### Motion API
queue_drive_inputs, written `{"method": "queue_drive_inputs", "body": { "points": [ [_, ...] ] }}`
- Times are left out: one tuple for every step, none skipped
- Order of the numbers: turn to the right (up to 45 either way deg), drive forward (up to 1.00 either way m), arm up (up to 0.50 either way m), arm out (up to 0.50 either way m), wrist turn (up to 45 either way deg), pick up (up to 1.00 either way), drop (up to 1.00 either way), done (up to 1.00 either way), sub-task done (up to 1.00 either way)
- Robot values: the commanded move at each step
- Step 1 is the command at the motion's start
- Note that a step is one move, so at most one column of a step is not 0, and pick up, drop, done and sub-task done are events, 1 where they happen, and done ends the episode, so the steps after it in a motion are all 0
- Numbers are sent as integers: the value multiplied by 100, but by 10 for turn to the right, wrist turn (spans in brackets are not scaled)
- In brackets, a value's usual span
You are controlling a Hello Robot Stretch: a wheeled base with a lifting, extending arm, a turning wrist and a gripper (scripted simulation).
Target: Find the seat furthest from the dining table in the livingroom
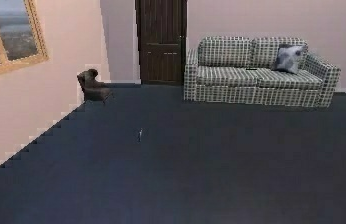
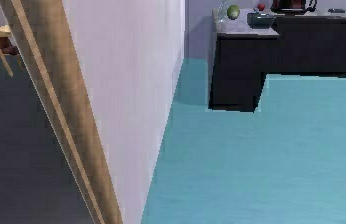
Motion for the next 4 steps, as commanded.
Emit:
{"method": "queue_drive_inputs", "body": {
  "points": [
    [-150, 0, 0, 0, 0, 0, 0, 0, 0],
    [0, 20, 0, 0, 0, 0, 0, 0, 0],
    [210, 0, 0, 0, 0, 0, 0, 0, 0],
    [0, 30, 0, 0, 0, 0, 0, 0, 0]
  ]
}}
